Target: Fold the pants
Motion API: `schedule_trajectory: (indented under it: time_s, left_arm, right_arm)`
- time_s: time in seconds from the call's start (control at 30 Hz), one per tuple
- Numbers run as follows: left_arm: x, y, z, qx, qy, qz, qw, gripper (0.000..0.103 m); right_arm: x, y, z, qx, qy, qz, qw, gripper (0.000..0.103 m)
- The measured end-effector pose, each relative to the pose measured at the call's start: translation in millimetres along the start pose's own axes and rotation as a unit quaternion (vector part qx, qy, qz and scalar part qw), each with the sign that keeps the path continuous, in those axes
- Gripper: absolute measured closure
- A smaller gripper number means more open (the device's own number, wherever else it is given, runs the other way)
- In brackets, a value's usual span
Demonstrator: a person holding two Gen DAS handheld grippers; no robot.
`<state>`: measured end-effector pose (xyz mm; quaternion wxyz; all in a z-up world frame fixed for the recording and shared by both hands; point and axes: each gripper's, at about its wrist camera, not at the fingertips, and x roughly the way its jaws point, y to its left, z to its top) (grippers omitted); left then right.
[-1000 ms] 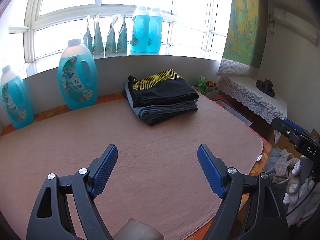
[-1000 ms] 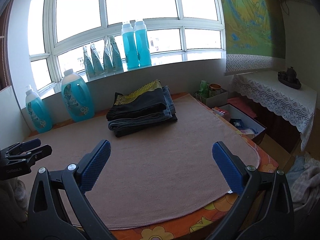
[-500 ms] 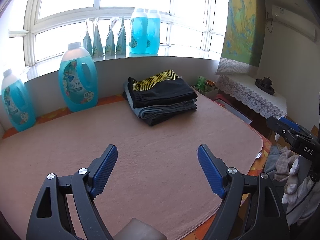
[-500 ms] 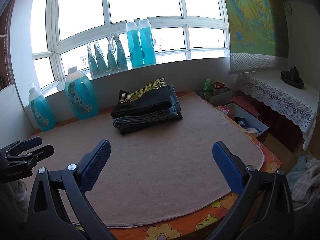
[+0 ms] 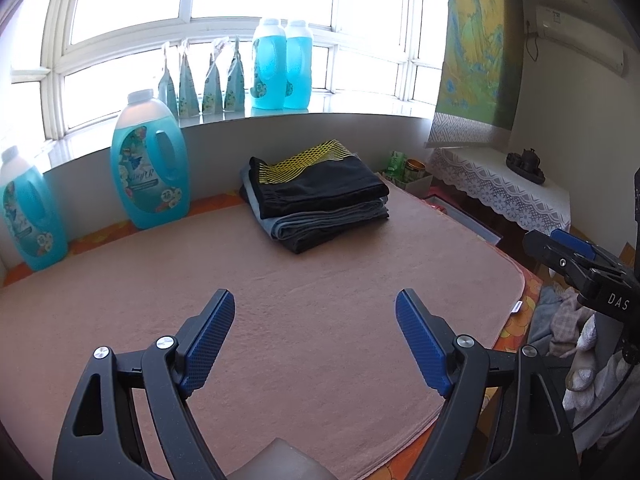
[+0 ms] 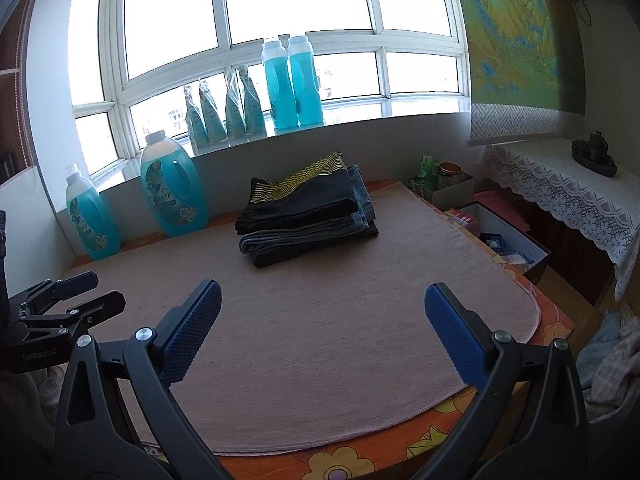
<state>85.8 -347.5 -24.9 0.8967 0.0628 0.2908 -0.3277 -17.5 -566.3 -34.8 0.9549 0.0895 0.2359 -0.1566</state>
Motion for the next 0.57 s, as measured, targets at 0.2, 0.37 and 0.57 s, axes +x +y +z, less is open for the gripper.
schedule_trajectory:
  time_s: [0.2, 0.37, 0.57]
  left_arm:
    - [1, 0, 1, 0.0, -0.002, -0.002, 1.0, 0.02]
    - [10, 3, -2, -0.001, 0.003, -0.001, 1.0, 0.02]
    - [12, 10, -7, -0.014, 0.009, 0.012, 0.9998, 0.02]
  right_arm:
    - [1, 7, 1, -0.006, -0.003, 0.004, 1.0, 0.0]
    - [3, 5, -5, 0.001, 0.002, 0.007, 1.0, 0.0]
    - [5, -1, -7, 0.005, 0.009, 0.001, 1.0, 0.0]
